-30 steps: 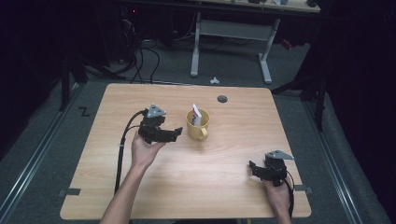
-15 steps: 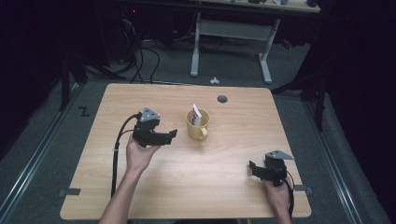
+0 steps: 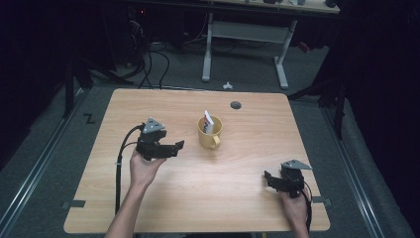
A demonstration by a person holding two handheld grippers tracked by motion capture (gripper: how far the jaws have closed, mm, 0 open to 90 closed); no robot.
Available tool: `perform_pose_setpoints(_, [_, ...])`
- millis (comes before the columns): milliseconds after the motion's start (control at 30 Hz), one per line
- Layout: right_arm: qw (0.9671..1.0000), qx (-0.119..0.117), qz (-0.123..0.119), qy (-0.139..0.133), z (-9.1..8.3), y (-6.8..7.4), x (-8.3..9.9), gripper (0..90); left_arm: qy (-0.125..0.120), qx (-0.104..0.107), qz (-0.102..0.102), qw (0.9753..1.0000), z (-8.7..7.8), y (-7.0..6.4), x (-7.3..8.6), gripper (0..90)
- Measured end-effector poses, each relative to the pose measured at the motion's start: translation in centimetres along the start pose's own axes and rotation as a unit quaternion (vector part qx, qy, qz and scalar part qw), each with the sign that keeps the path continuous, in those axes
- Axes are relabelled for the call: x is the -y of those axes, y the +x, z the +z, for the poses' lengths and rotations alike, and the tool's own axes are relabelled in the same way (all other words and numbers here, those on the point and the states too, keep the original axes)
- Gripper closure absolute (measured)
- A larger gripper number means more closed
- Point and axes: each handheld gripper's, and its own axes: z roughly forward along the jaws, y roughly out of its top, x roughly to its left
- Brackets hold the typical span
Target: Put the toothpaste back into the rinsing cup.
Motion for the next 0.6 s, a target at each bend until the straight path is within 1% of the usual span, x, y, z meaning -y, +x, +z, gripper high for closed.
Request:
perform_pose_setpoints(167, [1.0000, 0.000, 0.001, 0.000, 0.0, 0.0, 0.0, 25.2, 0.001, 0.001, -0.001, 1.0000, -0.4, 0.0, 0.3, 23.0])
perform_pose_setpoints(367, [1.0000, 0.000, 0.000, 0.000, 0.0, 0.0, 0.0, 25.2, 0.001, -0.003, 0.004, 1.0000, -0.8, -0.1, 0.7, 23.1])
perform_pose_setpoints(600, [1.0000, 0.000, 0.000, 0.000, 0.0, 0.0, 0.0, 25.2, -0.002, 0.000, -0.004, 1.0000, -1.1, 0.0, 1.2, 23.2])
